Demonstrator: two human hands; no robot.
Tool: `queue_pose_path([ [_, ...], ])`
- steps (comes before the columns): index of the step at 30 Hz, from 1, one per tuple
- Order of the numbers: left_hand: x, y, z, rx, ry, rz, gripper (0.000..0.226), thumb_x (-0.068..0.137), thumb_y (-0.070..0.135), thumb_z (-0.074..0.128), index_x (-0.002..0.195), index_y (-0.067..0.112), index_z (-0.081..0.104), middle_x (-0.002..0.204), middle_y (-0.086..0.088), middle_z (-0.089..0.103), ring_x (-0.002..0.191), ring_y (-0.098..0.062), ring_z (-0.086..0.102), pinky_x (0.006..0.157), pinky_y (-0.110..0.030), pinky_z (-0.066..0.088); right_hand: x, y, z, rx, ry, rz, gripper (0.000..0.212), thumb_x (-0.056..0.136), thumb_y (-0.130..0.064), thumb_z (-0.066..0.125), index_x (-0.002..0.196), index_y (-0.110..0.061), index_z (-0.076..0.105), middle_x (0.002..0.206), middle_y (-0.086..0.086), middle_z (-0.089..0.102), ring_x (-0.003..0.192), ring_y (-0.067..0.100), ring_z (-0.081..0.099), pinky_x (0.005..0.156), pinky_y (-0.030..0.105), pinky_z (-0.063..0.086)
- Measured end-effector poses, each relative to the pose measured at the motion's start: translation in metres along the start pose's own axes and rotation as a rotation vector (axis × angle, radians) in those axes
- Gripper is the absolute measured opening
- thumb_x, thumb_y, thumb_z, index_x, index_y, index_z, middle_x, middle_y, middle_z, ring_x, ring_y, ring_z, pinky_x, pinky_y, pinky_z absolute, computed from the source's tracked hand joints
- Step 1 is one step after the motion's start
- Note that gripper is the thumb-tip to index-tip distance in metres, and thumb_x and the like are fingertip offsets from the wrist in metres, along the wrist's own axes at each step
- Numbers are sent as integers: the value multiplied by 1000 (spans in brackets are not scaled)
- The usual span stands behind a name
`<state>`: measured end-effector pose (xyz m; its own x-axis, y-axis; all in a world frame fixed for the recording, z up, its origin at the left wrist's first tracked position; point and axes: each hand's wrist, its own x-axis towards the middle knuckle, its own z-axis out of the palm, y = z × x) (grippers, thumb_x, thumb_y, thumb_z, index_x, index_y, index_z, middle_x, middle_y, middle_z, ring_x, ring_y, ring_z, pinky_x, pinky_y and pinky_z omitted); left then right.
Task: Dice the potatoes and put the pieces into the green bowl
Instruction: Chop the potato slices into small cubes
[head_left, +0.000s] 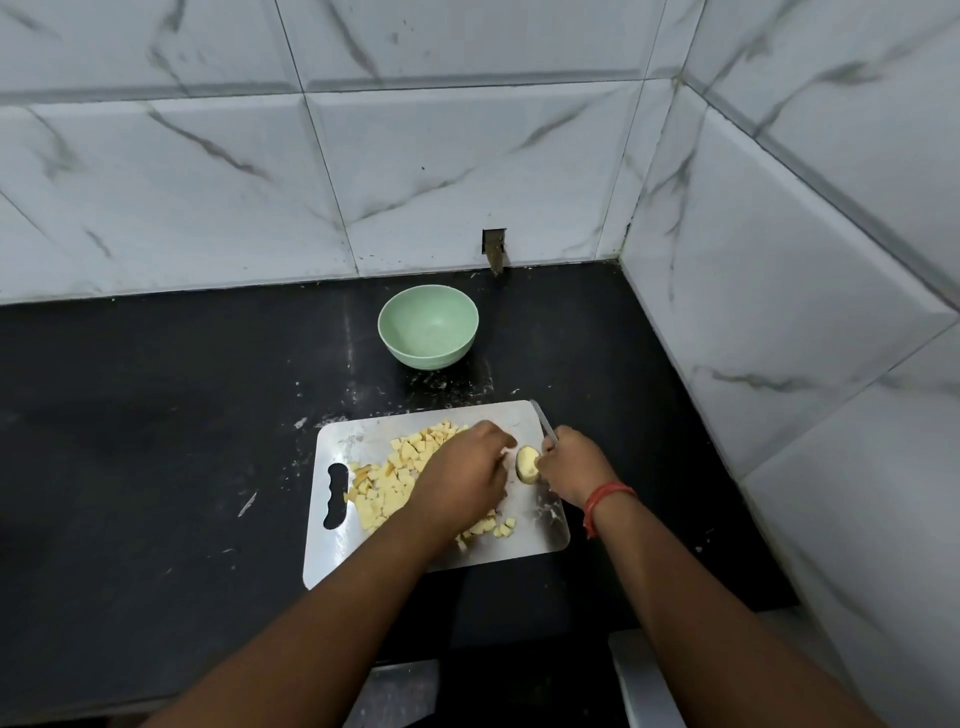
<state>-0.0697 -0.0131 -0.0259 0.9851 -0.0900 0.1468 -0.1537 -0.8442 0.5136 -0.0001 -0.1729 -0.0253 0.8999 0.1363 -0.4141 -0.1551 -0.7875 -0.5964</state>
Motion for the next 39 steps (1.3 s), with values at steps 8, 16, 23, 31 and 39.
queue_pose_path([
  [8,-13,-14,29,356,-181,233,41,92,21,56,132,12,62,130,-5,59,121,-24,56,123,-45,24,-20,13,10,12,96,-247,27,87,2,49,101,-13,67,101,-2,52,89,18,57,79,25,46],
  [16,-16,-3,19,521,-181,242,50,99,28,47,148,17,49,145,-2,50,145,-27,35,124,-52,2,-32,13,8,-64,49,-292,33,88,2,46,107,-15,67,100,-1,47,86,17,55,81,24,45],
  [23,-19,1,14,509,-182,243,50,101,30,45,147,11,50,157,-9,40,151,-27,27,126,-48,-1,-36,11,9,-22,73,-238,25,93,-4,49,110,-11,65,107,3,50,94,21,57,85,26,45],
  [31,-20,1,15,467,-238,291,54,103,29,39,155,12,39,155,-9,40,151,-25,25,123,-38,-7,-46,0,8,-310,42,-149,24,96,-9,43,117,-3,55,117,16,58,104,30,59,84,32,47],
  [39,-17,-3,17,413,-238,322,54,103,25,42,154,8,39,151,-12,42,145,-25,36,122,-32,-7,-57,-18,7,-523,-111,26,34,96,-9,45,129,-5,47,126,17,58,112,31,60,88,34,48],
])
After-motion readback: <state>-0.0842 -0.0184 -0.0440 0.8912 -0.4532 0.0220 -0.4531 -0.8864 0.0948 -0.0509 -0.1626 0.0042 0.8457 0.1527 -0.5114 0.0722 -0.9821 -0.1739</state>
